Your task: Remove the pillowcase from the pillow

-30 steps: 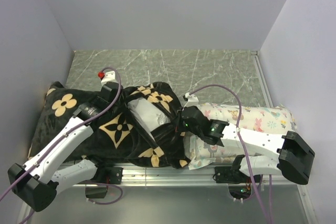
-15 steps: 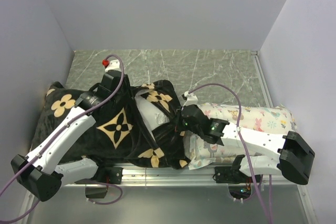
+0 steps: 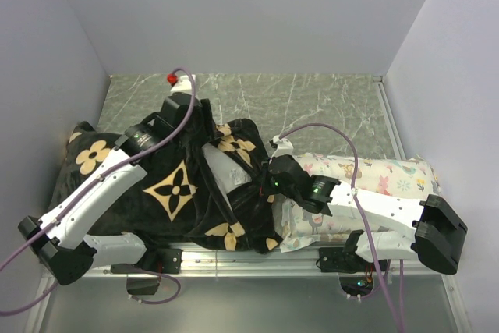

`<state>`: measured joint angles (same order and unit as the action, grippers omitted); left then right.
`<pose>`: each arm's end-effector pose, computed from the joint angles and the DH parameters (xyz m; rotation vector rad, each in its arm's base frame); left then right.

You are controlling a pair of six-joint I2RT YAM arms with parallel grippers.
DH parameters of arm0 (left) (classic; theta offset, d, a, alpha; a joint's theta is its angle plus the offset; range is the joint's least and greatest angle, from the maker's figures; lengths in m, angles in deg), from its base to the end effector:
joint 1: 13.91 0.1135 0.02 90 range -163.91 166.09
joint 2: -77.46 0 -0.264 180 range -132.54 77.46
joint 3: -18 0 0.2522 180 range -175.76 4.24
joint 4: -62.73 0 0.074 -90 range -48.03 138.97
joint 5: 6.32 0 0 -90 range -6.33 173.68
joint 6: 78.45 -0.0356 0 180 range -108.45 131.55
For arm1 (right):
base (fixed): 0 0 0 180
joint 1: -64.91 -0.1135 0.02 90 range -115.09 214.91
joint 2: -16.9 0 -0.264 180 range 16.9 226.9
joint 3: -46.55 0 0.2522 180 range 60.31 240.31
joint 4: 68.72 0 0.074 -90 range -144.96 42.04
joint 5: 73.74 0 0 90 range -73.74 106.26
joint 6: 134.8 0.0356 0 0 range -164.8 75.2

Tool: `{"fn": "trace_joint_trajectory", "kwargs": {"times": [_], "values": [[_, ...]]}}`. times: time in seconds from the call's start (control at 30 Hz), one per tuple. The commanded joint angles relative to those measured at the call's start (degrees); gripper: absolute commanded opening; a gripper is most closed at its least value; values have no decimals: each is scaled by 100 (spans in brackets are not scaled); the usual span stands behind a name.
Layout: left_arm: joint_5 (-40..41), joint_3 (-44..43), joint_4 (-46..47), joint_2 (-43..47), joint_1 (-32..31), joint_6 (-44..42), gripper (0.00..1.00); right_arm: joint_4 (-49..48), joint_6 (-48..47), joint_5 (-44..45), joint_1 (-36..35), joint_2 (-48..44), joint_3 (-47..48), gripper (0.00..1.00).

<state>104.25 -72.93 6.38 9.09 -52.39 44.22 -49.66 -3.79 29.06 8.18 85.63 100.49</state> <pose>0.1994 -0.1425 0.3960 -0.0981 2.1359 -0.3471 0.1483 0.2117 0.2346 -0.1734 2.2345 0.7338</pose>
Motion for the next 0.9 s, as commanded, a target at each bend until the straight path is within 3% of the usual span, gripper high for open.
{"fn": "trace_joint_trajectory", "kwargs": {"times": [0.0,0.13,0.27,0.6,0.87], "values": [[323,-465,-232,-123,-554,91,61,129,-67,109,-14,26,227,0],[491,-449,-171,-228,-1082,537,61,138,-67,118,-14,35,227,0],[517,331,302,-141,-1460,1013,63,129,-58,127,-5,35,236,0],[983,1581,787,263,-1549,1919,84,182,-111,188,-13,27,200,0],[1422,2082,374,377,-1549,2473,86,375,-102,539,-5,-17,34,0]]}}
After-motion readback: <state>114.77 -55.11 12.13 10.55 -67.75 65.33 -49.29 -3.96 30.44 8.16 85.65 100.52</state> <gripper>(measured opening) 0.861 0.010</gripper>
